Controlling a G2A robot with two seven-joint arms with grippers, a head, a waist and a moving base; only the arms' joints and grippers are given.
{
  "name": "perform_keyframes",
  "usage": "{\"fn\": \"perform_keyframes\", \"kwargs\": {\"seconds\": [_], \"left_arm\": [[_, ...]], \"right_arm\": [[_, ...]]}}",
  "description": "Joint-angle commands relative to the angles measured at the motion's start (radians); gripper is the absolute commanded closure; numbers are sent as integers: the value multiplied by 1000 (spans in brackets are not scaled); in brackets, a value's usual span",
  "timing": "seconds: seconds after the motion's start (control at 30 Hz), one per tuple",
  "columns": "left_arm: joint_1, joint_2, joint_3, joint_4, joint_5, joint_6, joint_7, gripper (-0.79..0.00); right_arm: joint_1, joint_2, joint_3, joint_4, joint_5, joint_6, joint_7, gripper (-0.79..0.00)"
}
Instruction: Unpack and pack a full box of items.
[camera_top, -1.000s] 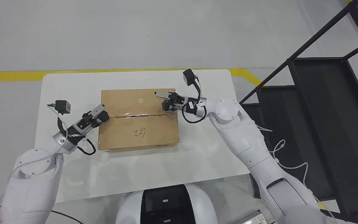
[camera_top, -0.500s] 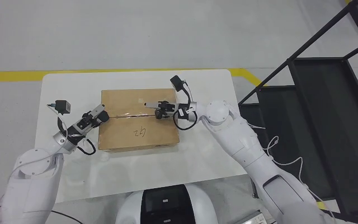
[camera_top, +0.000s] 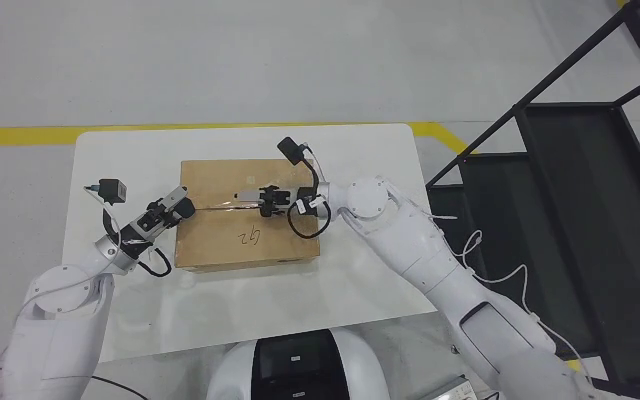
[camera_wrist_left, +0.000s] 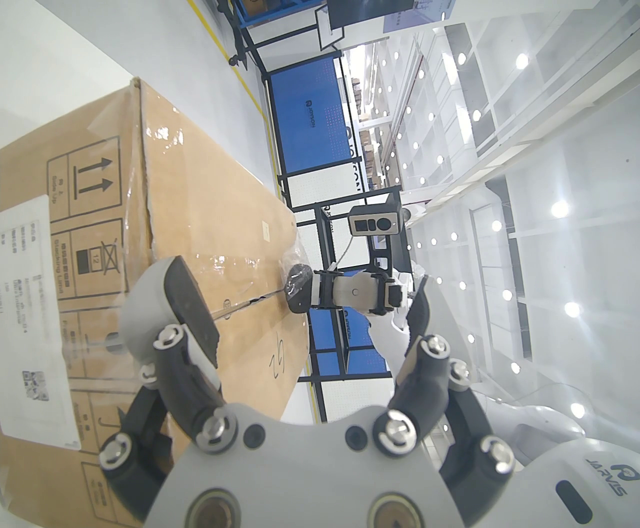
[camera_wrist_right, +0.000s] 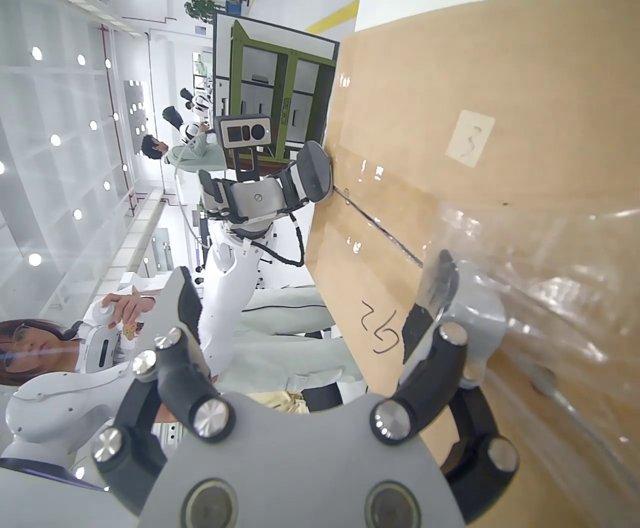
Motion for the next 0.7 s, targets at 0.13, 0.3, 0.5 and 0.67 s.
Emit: {"fn": "perform_keyframes", "kwargs": {"seconds": [0.13, 0.3, 0.5, 0.67], "left_arm": [[2, 0, 1, -3, 1, 3, 9, -785], [13, 0, 3, -21, 10, 17, 32, -785], [14, 1, 6, -26, 12, 20, 34, -785], [12, 1, 10, -26, 12, 20, 34, -785]], "right_arm": [[29, -16, -35, 16, -3, -15, 9, -785], [38, -23, -42, 26, 2, -21, 17, -785], [44, -15, 10, 47, 23, -23, 7, -785], [29, 6, 70, 33, 0, 10, 24, -785]]}}
